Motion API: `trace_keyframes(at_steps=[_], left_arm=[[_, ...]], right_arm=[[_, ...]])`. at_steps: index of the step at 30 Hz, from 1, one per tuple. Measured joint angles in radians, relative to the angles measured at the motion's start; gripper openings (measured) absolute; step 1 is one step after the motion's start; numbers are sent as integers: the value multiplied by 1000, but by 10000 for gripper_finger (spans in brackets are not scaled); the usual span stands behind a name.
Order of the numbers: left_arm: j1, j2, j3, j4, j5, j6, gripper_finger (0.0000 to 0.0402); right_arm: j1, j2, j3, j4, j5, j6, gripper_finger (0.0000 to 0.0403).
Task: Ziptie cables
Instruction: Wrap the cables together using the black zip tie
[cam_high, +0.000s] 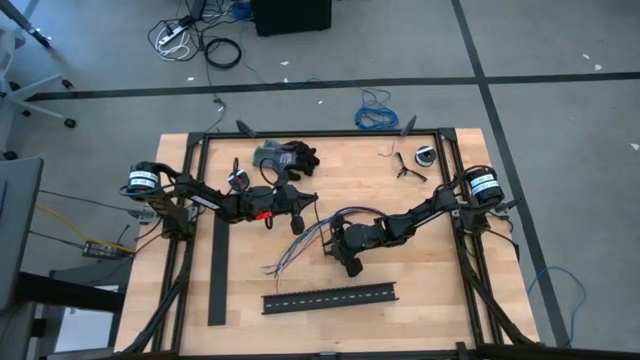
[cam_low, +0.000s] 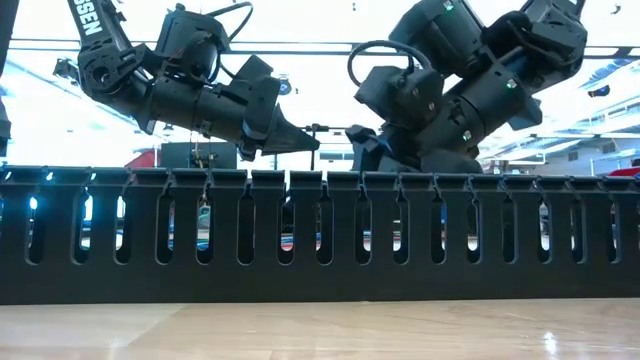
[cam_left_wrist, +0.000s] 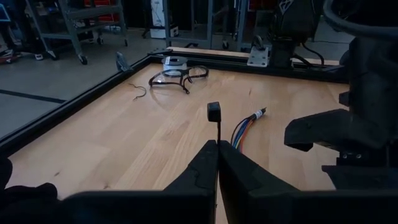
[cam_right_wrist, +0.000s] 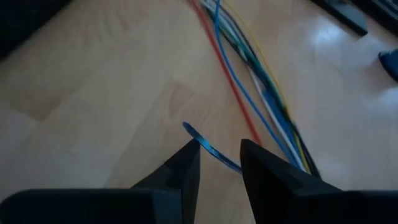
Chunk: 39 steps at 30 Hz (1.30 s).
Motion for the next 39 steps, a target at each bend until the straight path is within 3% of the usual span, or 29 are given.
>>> trace_keyframes(at_steps=[5, 10, 12, 25, 39], left_arm=[[0, 0, 0, 8, 0, 0, 0], [0, 0, 0, 30, 0, 0, 0], [0, 0, 0, 28, 0, 0, 0], [-3, 0, 0, 24, 3, 57, 0], [-34, 0, 0, 23, 20, 251, 0]], right_arm=[[-17, 2, 0, 37, -30, 4, 95], [-39, 3, 1, 51, -69, 26, 20], [-52, 3, 1, 53, -97, 57, 8], [-136, -18, 2, 60, -196, 427, 0], [-182, -201, 2, -65, -232, 651, 0]])
